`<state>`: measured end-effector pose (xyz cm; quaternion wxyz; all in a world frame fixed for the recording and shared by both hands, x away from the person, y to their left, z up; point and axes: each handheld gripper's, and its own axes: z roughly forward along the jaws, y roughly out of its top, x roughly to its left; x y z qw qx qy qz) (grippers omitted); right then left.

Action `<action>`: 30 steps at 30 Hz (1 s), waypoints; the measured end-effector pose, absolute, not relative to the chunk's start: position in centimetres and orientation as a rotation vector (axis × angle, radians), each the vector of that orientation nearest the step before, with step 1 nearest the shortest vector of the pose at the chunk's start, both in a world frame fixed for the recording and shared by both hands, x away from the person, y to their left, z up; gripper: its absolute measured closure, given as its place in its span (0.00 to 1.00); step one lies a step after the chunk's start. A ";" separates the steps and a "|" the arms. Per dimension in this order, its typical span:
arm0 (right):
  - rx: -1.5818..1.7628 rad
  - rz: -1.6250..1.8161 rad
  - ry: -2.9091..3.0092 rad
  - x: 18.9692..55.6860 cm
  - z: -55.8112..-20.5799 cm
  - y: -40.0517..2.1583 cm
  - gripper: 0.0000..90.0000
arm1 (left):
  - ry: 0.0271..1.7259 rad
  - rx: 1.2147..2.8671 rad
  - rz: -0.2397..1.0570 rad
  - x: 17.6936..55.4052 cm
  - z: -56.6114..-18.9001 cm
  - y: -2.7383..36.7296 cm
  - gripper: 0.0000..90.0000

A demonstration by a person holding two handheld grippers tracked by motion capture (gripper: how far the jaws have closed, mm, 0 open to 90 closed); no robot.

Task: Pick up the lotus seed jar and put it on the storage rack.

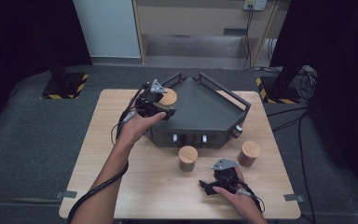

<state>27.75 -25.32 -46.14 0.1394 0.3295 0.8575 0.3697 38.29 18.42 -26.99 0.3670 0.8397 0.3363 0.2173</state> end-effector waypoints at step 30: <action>0.958 1.071 2.475 27.6 -46.2 -25.3 0.03 | 0.957 2.122 0.493 42.0 -31.6 18.6 0.27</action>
